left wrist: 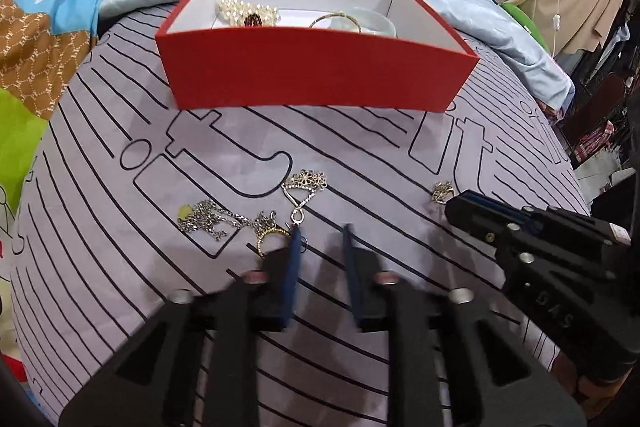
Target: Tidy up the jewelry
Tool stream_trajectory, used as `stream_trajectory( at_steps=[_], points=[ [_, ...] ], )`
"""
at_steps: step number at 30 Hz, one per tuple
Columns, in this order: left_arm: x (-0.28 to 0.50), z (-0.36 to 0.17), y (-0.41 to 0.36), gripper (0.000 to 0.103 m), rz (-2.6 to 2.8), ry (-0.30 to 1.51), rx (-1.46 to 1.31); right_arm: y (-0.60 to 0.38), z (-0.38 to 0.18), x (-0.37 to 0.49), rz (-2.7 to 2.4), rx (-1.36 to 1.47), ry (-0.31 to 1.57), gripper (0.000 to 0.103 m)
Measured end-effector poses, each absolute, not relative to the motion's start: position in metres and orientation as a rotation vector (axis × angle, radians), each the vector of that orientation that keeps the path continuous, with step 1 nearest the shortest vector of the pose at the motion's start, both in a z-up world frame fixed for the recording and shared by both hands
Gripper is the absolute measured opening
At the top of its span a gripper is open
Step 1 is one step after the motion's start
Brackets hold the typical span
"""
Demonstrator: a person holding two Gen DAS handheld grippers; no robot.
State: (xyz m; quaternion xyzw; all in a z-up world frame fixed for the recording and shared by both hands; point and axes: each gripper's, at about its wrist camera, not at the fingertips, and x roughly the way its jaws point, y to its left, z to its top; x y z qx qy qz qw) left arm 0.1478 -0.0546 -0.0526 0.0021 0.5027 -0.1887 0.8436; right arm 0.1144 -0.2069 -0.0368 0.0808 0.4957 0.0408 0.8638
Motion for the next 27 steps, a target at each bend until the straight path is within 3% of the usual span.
stream_trajectory(
  at_steps=[2, 18, 21, 23, 27],
  points=[
    [0.149, -0.054, -0.052, 0.0, -0.4, 1.074, -0.012, -0.208, -0.037, 0.114, 0.086, 0.172, 1.038, 0.007],
    [0.151, -0.013, -0.032, 0.0, -0.402, 1.002, -0.09, -0.207, -0.023, 0.114, 0.102, 0.177, 1.006, 0.007],
    [0.147, -0.019, -0.037, 0.003, -0.397, 1.001, -0.064, -0.207, -0.023, 0.113, 0.1, 0.18, 1.009, 0.007],
    [0.144, -0.026, -0.042, 0.011, -0.405, 1.014, -0.038, -0.207, -0.024, 0.113, 0.1, 0.178, 1.013, 0.007],
    [0.142, -0.041, -0.051, 0.011, -0.409, 1.032, -0.009, -0.208, -0.026, 0.112, 0.097, 0.18, 1.017, 0.007]
  ],
)
